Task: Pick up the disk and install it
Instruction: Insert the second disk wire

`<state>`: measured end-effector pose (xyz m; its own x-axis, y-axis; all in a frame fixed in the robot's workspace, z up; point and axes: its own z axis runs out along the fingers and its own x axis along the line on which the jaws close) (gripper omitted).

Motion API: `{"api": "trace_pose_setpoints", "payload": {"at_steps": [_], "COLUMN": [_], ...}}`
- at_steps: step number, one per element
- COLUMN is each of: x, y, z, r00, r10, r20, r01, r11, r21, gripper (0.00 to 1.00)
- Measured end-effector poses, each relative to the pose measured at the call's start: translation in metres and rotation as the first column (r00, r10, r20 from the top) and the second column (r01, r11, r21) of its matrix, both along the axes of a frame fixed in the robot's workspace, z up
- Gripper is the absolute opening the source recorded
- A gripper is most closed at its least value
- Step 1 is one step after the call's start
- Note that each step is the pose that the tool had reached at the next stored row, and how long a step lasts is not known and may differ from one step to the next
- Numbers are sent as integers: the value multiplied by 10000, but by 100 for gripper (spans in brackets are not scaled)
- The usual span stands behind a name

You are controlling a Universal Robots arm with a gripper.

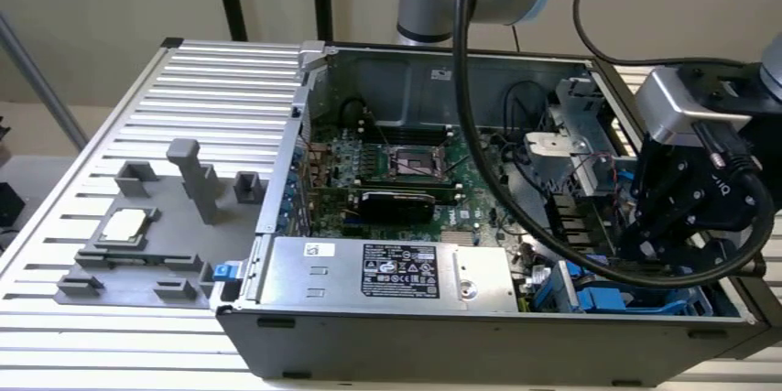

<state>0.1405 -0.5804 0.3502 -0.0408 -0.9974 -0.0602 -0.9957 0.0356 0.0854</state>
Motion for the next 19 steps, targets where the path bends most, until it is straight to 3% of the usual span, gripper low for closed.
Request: {"api": "trace_pose_setpoints", "payload": {"at_steps": [19], "x": [43], "y": [-12], "z": [-110], "r00": [10000], "r10": [2], "r20": [1], "r01": [-2], "r11": [9999], "r21": [112], "gripper": [0]}}
